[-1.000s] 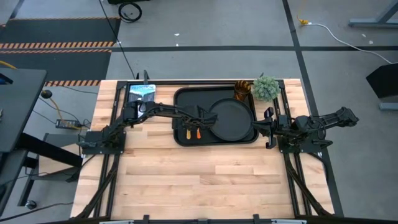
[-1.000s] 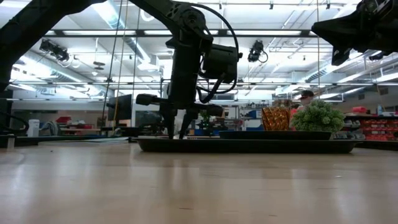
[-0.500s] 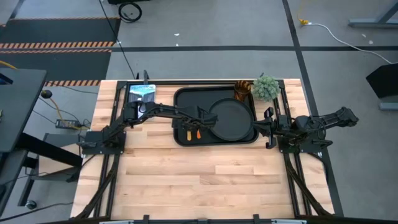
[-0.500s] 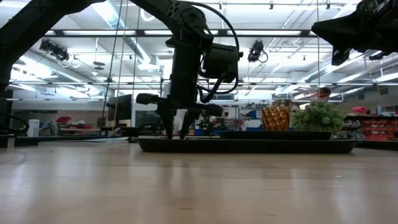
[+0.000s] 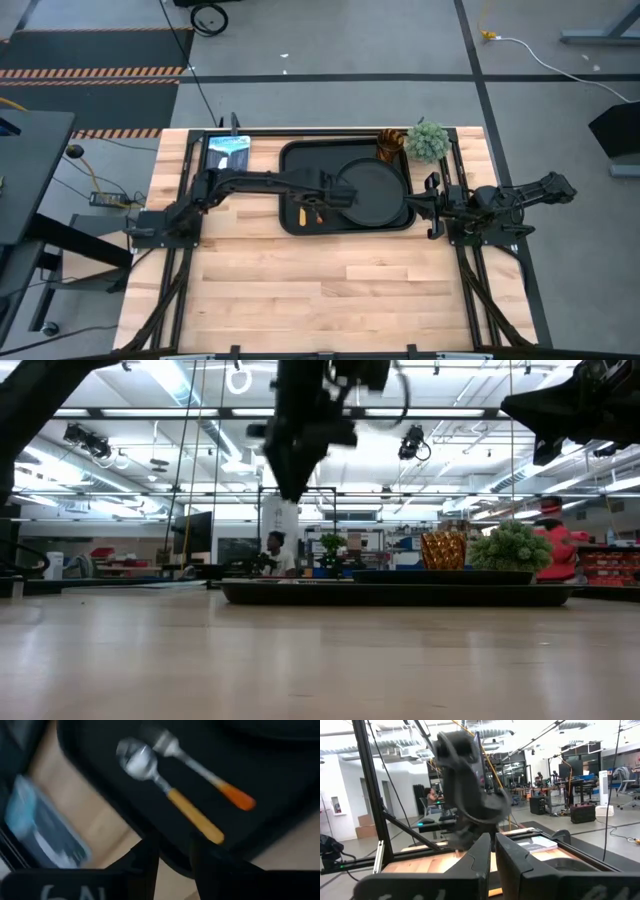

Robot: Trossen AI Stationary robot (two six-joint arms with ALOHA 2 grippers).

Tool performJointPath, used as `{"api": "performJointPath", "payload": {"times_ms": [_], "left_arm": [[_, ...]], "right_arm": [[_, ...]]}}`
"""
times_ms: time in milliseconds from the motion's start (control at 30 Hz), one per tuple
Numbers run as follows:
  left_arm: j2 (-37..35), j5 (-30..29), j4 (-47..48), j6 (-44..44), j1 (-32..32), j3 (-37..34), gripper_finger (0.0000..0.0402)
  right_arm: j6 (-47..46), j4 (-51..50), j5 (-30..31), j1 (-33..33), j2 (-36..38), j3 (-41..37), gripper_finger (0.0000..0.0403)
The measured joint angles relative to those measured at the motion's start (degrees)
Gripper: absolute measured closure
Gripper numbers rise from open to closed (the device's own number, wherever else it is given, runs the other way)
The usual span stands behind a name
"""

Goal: Pick and place plate/cup/fork/spoon on tray
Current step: Return to Home Position

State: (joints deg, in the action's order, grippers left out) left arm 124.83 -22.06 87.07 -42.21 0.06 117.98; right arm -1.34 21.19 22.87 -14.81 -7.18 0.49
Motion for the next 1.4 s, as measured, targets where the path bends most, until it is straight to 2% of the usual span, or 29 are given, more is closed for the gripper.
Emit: {"api": "performJointPath", "payload": {"times_ms": [200, 367, 467, 600, 733, 900, 1100, 1267, 1400], "left_arm": [[-0.24, -10.29, -2.77, 15.39, -5.83, 7.24, 0.0292], [-0.23, -22.96, -8.94, 25.26, -9.33, 7.31, 0.0292], [-0.11, -27.33, -12.42, 31.66, -10.04, 5.87, 0.0292], [-0.15, -28.92, -14.22, 38.49, -10.04, 4.22, 0.0292], [-0.13, -31.62, -17.08, 40.44, -9.66, 2.19, 0.0292], [-0.13, -31.95, -17.37, 42.11, -10.48, -1.29, 0.0292], [-2.34, -31.96, -7.73, 36.31, -16.06, -4.68, 0.0292], [-6.91, -32.07, -7.52, 36.78, -20.83, -9.38, 0.0292], [-12.41, -29.38, -7.72, 36.31, -24.71, -11.95, 0.0292]], "right_arm": [[-0.01, 0.12, 0.02, 0.0, -0.02, 0.02, 0.0369], [0.0, 0.11, -0.01, -0.02, -0.02, 0.02, 0.0369], [0.0, 0.13, -0.01, -0.02, -0.02, 0.02, 0.0369], [0.0, 0.13, 0.0, -0.02, -0.02, 0.02, 0.0369], [-0.02, 0.13, 0.0, 0.0, -0.02, 0.02, 0.0369], [0.0, 0.13, 0.0, -0.02, -0.02, 0.02, 0.0369], [-0.02, -1.81, 0.0, -0.01, -0.18, 0.02, 0.0369], [0.0, -11.89, -0.02, 0.0, -0.76, 0.02, 0.0369], [0.0, -14.67, -0.01, -0.01, -1.08, -0.04, 0.0369]]}}
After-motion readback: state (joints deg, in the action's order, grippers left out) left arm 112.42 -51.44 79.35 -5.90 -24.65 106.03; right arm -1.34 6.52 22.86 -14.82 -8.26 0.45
